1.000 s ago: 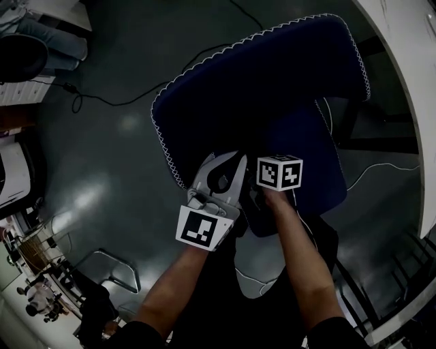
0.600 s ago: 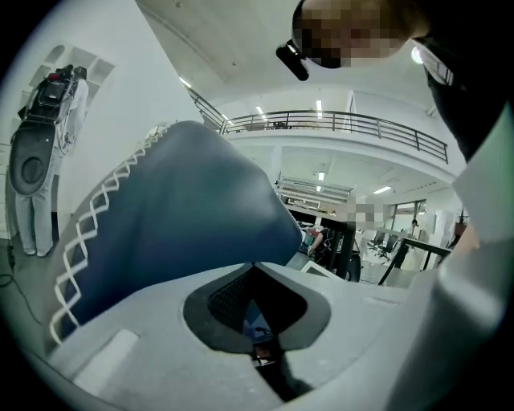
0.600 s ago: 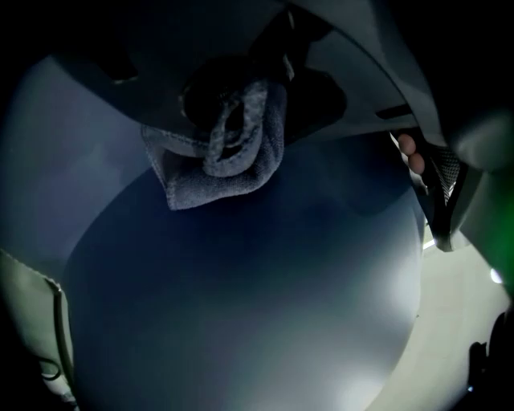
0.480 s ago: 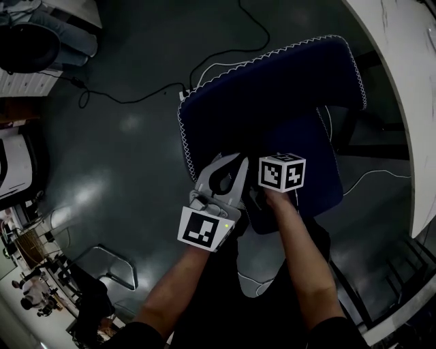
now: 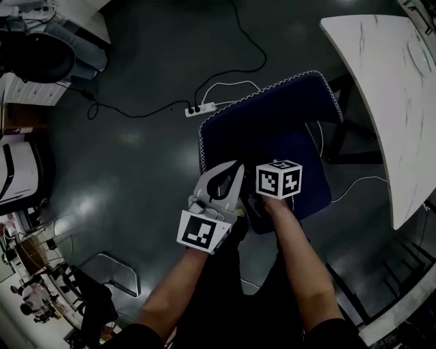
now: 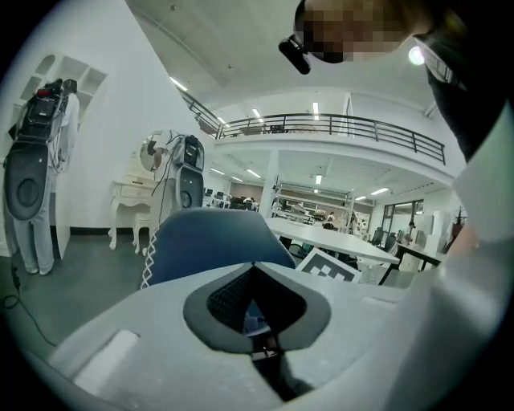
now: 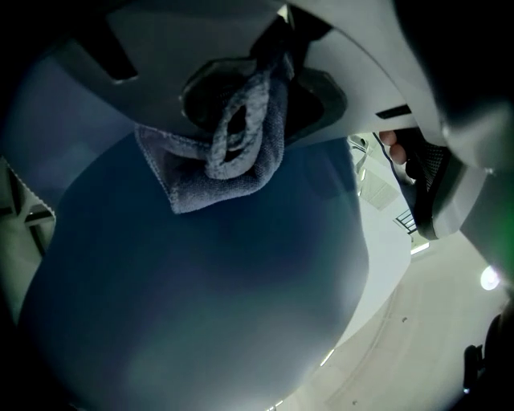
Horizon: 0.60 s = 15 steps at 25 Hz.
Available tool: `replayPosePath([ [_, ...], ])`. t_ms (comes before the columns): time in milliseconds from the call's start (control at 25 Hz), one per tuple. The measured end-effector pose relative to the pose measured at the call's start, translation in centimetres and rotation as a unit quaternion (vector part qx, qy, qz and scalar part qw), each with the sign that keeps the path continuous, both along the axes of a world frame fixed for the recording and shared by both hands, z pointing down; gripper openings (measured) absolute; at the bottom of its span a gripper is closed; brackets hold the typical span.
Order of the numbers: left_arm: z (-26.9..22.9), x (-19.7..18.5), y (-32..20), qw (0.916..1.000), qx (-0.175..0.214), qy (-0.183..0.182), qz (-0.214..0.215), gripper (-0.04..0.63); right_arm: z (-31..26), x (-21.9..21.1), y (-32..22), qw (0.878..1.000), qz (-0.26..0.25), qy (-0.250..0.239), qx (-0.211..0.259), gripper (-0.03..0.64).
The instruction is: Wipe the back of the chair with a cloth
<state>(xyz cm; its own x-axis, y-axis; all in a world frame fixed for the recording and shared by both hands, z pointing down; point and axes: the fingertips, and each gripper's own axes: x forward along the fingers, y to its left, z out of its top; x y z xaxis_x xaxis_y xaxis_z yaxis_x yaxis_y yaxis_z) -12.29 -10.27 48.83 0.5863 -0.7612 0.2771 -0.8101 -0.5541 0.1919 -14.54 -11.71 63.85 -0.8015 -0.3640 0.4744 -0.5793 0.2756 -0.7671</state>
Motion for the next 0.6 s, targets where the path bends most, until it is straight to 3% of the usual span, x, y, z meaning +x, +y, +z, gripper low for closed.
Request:
replayPosePath([
  [600, -8.9, -0.8, -1.8, 0.9996, 0.025, 0.008, -0.004, 0.008, -12.2, -0.9, -3.4, 0.998, -0.001, -0.017, 0.053, 0.083],
])
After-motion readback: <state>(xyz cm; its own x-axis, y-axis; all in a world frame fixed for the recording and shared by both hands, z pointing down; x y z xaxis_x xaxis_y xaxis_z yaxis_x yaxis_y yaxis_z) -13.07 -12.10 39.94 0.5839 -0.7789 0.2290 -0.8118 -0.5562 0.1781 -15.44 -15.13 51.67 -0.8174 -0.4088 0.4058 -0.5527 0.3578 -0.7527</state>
